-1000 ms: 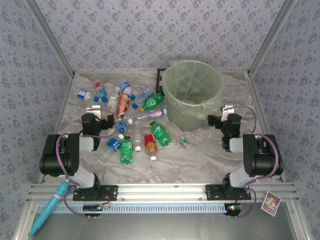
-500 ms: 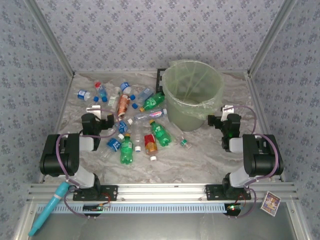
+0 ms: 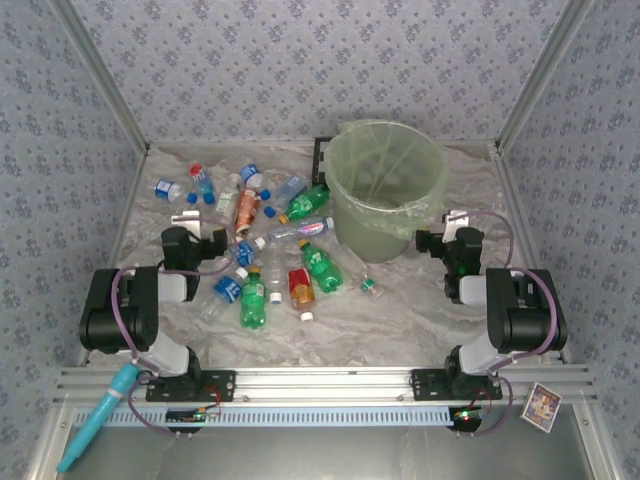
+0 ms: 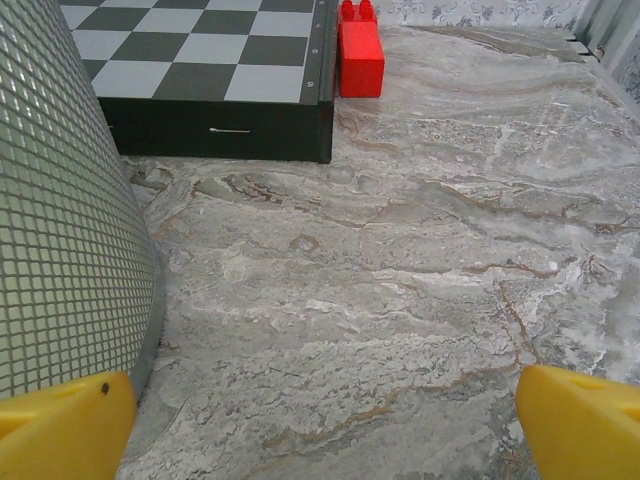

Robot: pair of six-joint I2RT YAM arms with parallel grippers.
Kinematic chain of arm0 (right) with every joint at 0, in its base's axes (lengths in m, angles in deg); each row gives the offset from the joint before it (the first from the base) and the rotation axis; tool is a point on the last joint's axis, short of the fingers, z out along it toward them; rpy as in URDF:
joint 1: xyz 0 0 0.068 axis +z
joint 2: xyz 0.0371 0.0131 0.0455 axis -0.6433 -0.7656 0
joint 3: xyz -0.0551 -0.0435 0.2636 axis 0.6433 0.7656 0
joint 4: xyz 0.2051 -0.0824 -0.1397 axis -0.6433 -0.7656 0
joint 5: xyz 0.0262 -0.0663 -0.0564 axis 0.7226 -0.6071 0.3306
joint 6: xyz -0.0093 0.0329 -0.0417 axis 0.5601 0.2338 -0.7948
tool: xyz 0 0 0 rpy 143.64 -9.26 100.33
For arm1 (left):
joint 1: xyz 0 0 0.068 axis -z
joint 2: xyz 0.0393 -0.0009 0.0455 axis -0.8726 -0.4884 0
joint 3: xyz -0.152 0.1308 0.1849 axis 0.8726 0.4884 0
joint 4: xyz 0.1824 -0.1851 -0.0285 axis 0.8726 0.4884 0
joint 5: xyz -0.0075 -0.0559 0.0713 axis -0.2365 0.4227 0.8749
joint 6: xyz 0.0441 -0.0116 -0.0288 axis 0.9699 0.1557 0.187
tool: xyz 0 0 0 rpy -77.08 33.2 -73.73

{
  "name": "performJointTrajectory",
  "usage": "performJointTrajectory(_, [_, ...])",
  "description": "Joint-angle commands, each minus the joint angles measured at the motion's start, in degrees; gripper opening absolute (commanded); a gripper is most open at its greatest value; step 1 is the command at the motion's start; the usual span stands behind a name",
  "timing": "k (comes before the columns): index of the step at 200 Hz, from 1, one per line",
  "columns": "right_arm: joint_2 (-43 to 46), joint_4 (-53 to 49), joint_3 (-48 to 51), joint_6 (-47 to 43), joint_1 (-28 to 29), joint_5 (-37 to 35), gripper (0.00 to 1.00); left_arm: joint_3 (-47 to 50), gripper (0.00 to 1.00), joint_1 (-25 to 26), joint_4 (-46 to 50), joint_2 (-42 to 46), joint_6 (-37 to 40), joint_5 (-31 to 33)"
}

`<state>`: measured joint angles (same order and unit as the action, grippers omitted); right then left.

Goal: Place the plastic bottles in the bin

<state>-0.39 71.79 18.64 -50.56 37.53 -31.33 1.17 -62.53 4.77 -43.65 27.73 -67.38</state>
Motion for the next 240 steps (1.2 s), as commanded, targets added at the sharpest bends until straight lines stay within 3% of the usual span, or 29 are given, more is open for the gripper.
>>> performJointTrajectory(1, [1.83,2.12,1.20,2.35,-0.51,-2.07,1.00,-4.50,1.00,-0.26,8.55,4.35,-1.36,2.20])
performJointTrajectory(15, [5.25,3.26,3.54,3.87,-0.99,-4.13,1.00,-8.78,1.00,-0.27,19.27,7.95,-1.78,5.50])
performJointTrajectory(29, [10.10,0.15,4.38,5.47,-1.58,-5.51,1.00,-10.44,1.00,-0.26,23.99,11.10,-3.59,8.75])
performJointTrajectory(47, [18.16,-12.72,1.89,9.97,-2.36,-7.06,0.99,-14.22,1.00,-0.32,33.56,15.19,-10.21,13.73])
performJointTrajectory(72, [29.05,-33.83,-3.51,23.91,-4.01,-12.73,1.00,-24.67,1.00,-0.44,54.30,18.51,-20.59,18.66])
performJointTrajectory(92, [37.11,-47.34,-6.41,34.67,-6.12,-14.55,1.00,-30.90,1.00,-1.18,65.08,19.62,-23.28,14.07])
performJointTrajectory(128, [44.81,-53.71,-9.22,36.63,-8.33,-7.92,0.99,-34.10,1.00,-0.51,74.22,21.92,-28.26,0.44])
performJointTrajectory(174, [45.12,-63.60,-17.68,33.59,-4.78,-5.75,0.99,-30.15,1.00,9.01,82.94,27.27,-34.08,3.41])
performJointTrajectory(203, [44.14,-67.43,-24.13,28.58,-2.30,-4.10,0.99,-26.67,1.00,17.91,89.03,32.04,-35.67,9.64])
performJointTrajectory(240, [42.46,-68.47,-29.06,24.82,2.42,-2.83,0.99,-21.82,1.00,19.07,95.75,36.74,-37.15,4.64])
